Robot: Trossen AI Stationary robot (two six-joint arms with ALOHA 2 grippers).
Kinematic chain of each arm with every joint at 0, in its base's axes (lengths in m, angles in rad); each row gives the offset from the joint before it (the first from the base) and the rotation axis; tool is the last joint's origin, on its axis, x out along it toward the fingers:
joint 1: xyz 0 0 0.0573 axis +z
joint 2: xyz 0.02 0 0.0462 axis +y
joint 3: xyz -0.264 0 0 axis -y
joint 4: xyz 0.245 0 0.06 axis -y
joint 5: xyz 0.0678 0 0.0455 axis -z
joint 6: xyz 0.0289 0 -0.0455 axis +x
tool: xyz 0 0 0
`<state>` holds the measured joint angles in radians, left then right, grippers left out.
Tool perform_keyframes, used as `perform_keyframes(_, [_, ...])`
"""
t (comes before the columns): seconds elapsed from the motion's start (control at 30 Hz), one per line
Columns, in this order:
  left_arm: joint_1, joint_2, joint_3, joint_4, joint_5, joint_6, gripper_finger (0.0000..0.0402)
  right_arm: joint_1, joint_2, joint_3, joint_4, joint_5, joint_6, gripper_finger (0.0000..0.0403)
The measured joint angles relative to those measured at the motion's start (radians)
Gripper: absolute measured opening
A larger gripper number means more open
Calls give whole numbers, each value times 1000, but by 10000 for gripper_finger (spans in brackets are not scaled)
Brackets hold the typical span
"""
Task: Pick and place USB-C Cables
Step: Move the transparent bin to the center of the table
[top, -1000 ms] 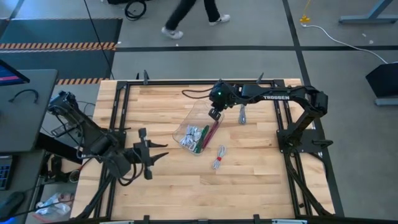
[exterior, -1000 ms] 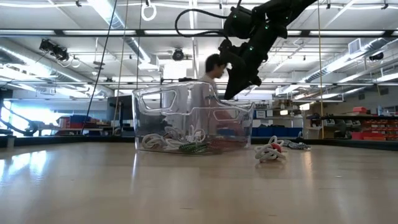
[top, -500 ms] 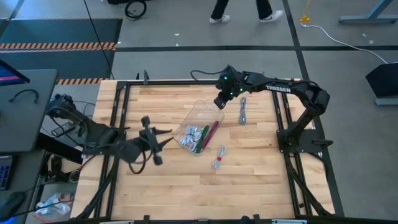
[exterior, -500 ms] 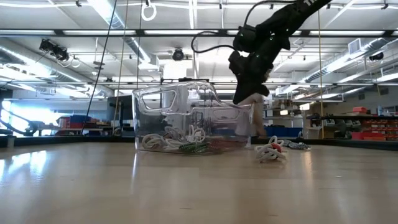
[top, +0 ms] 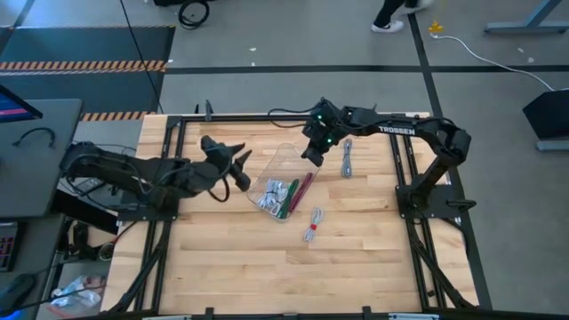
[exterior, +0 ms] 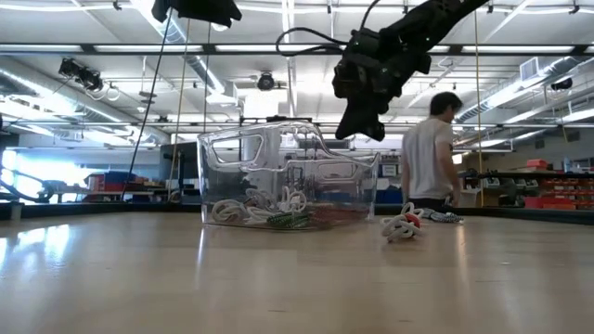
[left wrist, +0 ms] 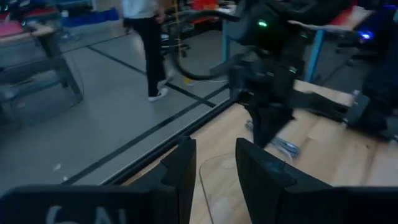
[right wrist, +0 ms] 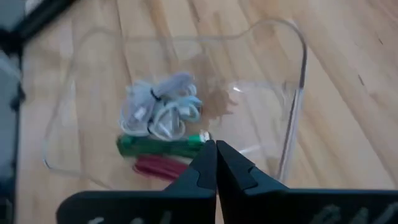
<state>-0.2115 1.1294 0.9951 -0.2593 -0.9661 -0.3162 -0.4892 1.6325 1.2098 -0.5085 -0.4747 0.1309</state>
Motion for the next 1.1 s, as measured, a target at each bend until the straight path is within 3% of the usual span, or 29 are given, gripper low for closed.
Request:
perform_keyframes(0.1, [24, 0, 0, 0, 32, -21, 118, -6, 0, 8, -70, 14, -110, 8])
perform_keyframes(0.17, [34, 0, 0, 0, 50, -9, 118, -11, 0, 41, -153, 86, -172, 16])
perform_keyframes(0.37, [66, 0, 0, 0, 90, 71, 118, -11, 0, 199, -357, 457, -273, 53])
perform_keyframes(0.47, [76, 0, 0, 0, 92, 74, 118, -32, 0, 283, -427, 626, -285, 51])
perform_keyframes(0.6, [92, 0, 0, -2, 92, 85, 118, -95, 0, 366, -358, 483, -277, 8])
perform_keyframes(0.87, [115, 0, 0, -3, 93, 121, 118, -135, 31, 380, -209, 291, -236, 3])
perform_keyframes(0.97, [126, 0, 0, -4, 92, 119, 118, -134, 95, 380, -202, 211, -233, 2])
perform_keyframes(1.1, [141, 0, 0, -4, 92, 118, 118, -121, 201, 378, -198, 183, -249, 2])
